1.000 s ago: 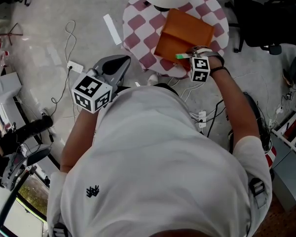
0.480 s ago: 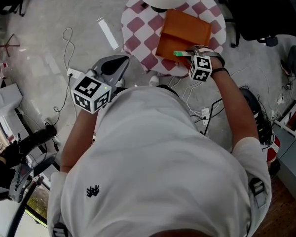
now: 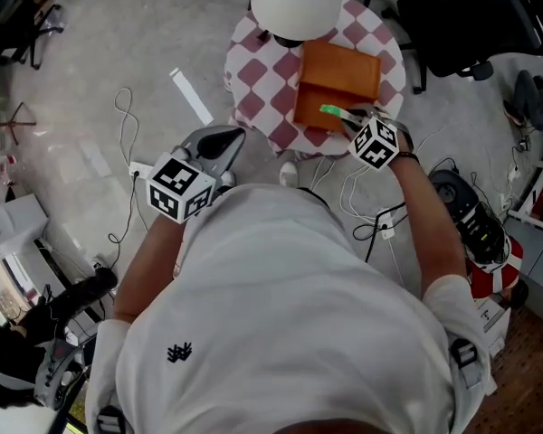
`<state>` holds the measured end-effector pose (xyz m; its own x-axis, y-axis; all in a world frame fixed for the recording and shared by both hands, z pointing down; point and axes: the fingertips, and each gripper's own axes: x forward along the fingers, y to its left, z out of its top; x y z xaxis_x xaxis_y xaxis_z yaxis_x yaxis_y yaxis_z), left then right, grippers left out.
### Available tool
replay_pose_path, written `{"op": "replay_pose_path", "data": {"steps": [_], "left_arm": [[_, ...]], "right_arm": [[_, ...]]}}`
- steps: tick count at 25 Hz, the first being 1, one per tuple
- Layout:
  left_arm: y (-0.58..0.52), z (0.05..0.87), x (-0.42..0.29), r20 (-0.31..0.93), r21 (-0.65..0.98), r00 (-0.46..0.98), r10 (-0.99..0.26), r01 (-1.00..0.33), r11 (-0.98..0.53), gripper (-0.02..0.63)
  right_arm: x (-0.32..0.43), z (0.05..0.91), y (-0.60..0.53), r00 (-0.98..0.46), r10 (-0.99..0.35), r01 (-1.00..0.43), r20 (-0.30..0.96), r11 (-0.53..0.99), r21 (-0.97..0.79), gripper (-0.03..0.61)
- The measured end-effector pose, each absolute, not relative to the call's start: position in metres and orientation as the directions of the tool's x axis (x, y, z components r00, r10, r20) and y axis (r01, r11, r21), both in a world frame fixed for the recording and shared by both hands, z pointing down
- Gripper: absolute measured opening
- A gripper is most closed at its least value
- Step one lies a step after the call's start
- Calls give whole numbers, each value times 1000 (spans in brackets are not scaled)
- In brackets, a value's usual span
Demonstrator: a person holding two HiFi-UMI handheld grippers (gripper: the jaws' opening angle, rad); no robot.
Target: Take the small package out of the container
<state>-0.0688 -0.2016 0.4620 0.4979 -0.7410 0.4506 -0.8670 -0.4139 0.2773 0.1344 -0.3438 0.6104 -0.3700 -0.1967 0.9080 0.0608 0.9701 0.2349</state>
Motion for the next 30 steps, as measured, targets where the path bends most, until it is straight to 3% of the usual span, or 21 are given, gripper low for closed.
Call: {"op": "replay_pose_path", "data": {"steps": [7, 30], "left_arm": [[-188, 467, -71, 448, 280, 590, -672, -806, -522, 55], [-99, 478, -111, 460, 259, 760, -459, -610, -749, 55]], "right_arm": [[123, 572, -297, -423, -245, -236, 872, 959, 156, 95], [84, 518, -130, -377, -406, -621, 832, 777, 99, 95]]}}
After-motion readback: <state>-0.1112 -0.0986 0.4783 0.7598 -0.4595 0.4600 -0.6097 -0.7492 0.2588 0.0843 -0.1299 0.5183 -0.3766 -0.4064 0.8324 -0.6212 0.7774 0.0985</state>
